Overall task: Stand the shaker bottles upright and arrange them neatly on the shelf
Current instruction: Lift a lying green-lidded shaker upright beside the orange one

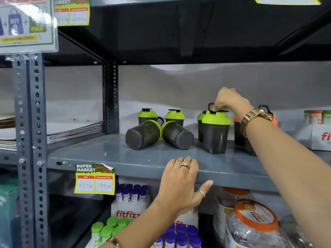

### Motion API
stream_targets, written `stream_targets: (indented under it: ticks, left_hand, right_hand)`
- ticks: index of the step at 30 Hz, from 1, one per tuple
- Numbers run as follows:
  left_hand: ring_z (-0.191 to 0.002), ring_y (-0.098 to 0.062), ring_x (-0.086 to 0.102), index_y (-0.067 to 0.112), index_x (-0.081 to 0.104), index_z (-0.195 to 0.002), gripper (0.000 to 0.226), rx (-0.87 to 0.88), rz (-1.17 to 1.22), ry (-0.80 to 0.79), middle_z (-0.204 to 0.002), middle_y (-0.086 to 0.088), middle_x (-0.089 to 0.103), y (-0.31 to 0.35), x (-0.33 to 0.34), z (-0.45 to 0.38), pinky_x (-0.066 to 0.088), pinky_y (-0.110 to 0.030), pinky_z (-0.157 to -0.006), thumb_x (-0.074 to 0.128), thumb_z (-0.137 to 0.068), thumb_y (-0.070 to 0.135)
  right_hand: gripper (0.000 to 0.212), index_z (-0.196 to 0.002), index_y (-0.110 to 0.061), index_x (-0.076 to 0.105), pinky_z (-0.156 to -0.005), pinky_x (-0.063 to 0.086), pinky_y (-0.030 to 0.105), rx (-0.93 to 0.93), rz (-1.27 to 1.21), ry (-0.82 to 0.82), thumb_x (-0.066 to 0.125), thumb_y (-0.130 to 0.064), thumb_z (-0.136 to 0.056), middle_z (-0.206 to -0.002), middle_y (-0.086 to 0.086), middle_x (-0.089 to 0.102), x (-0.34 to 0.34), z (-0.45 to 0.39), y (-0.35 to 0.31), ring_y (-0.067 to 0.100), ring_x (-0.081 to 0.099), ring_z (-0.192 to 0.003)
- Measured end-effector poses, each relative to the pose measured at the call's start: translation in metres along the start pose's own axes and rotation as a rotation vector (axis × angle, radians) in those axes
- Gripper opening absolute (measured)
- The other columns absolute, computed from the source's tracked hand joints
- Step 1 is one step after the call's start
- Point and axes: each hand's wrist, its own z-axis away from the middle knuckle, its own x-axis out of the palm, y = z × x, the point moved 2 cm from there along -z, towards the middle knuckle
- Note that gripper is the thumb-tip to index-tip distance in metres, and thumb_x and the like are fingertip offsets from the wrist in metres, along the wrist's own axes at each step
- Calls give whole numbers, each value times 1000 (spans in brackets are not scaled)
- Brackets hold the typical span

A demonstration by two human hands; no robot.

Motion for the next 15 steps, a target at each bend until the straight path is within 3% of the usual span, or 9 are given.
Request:
stream_targets:
  ticks: [2,5,10,13,15]
  left_hand:
    - [-93,-23,64,9,64,-105,62,0,8,1,-103,-6,71,0,1,0,50,-29,-81,31,-84,57]
    - [-96,-23,64,9,63,-106,61,-3,21,1,-105,-6,70,-1,2,1,50,-31,-84,33,-84,57]
    - [-94,-23,64,9,64,-105,61,-10,41,1,-105,-7,70,-1,2,0,50,-32,-83,33,-84,56]
    - [-93,-23,64,8,65,-103,60,-16,44,5,-103,-7,71,0,2,0,50,-31,-82,34,-83,56]
    - [-93,-23,65,8,65,-103,60,-21,50,10,-104,-8,71,0,3,0,50,-31,-83,34,-83,56]
  right_hand:
    - [21,-97,2,59,-84,49,35,-34,2,-47,65,-8,-80,-113,18,58,-1,1,2,33,56,-98]
    - [30,-111,-7,68,-95,49,37,-112,-28,-78,57,1,-84,-120,13,64,1,1,6,31,57,-110]
    - [40,-97,-12,74,-94,47,27,-158,-226,-15,45,12,-84,-113,12,69,8,0,23,25,61,-108]
    - [44,-97,-10,73,-80,44,15,-164,-309,33,42,17,-81,-106,9,72,15,-3,34,17,63,-99]
    - [46,-91,-14,74,-58,45,6,-153,-355,66,41,17,-79,-97,6,71,21,-5,40,13,60,-88]
